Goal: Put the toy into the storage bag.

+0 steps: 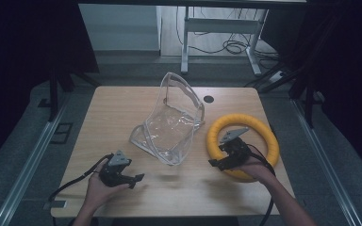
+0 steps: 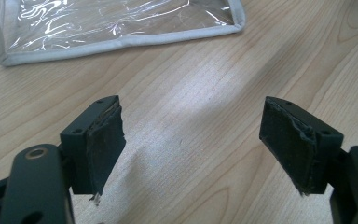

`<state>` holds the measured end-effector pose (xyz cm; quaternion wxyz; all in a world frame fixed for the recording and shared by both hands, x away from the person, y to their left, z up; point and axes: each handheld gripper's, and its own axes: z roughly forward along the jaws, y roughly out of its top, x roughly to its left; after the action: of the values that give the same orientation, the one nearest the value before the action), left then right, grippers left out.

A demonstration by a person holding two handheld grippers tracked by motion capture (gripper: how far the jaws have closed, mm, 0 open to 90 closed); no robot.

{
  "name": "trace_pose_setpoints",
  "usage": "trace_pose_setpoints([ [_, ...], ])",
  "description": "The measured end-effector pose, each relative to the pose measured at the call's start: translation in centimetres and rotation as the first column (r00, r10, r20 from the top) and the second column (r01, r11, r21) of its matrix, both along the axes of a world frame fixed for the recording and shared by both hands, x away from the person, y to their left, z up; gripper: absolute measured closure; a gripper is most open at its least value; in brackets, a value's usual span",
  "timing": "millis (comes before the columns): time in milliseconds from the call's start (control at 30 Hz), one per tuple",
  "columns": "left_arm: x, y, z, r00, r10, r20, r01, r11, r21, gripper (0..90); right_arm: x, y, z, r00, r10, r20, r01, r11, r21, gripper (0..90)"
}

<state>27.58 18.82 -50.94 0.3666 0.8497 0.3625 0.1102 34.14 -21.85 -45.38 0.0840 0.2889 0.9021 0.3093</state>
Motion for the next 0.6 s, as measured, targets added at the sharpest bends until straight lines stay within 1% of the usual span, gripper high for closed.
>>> trace_pose_setpoints([
  [133, 0.0, 0.0, 0.0, 1.0000, 0.000, 0.000, 0.000, 1.0000, -0.001, 21.8, 0.4, 0.0, -0.3, 0.9995, 0.006, -0.029, -0.007, 0.9996, -0.026, 26.4],
  [300, 0.0, 0.0, 0.0, 1.0000, 0.002, -0.001, -0.002, 1.0000, -0.001, 21.7, 0.8, 0.0, -0.5, 0.9989, 0.008, -0.047, -0.011, 0.9982, -0.059, 27.0],
  [333, 0.0, 0.0, 0.0, 1.0000, 0.002, -0.001, -0.002, 1.0000, -0.001, 21.8, 0.8, 0.0, -0.5, 0.9989, 0.008, -0.047, -0.011, 0.9982, -0.059, 27.0],
  [400, 0.0, 0.0, 0.0, 1.0000, 0.001, -0.002, -0.001, 1.0000, -0.001, 21.8, 1.1, 0.0, -0.6, 0.9982, 0.007, -0.059, -0.013, 0.9957, -0.092, 26.9],
  [500, 0.0, -0.1, -0.1, 1.0000, 0.000, -0.002, 0.000, 1.0000, 0.000, 21.7, 1.2, 0.0, -0.6, 0.9980, 0.003, -0.063, -0.011, 0.9925, -0.122, 27.0],
  [600, 0.0, 0.0, -0.1, 1.0000, 0.000, -0.001, 0.000, 1.0000, 0.000, 21.8, 1.3, 0.0, -0.7, 0.9973, 0.006, -0.073, -0.018, 0.9853, -0.170, 26.8],
])
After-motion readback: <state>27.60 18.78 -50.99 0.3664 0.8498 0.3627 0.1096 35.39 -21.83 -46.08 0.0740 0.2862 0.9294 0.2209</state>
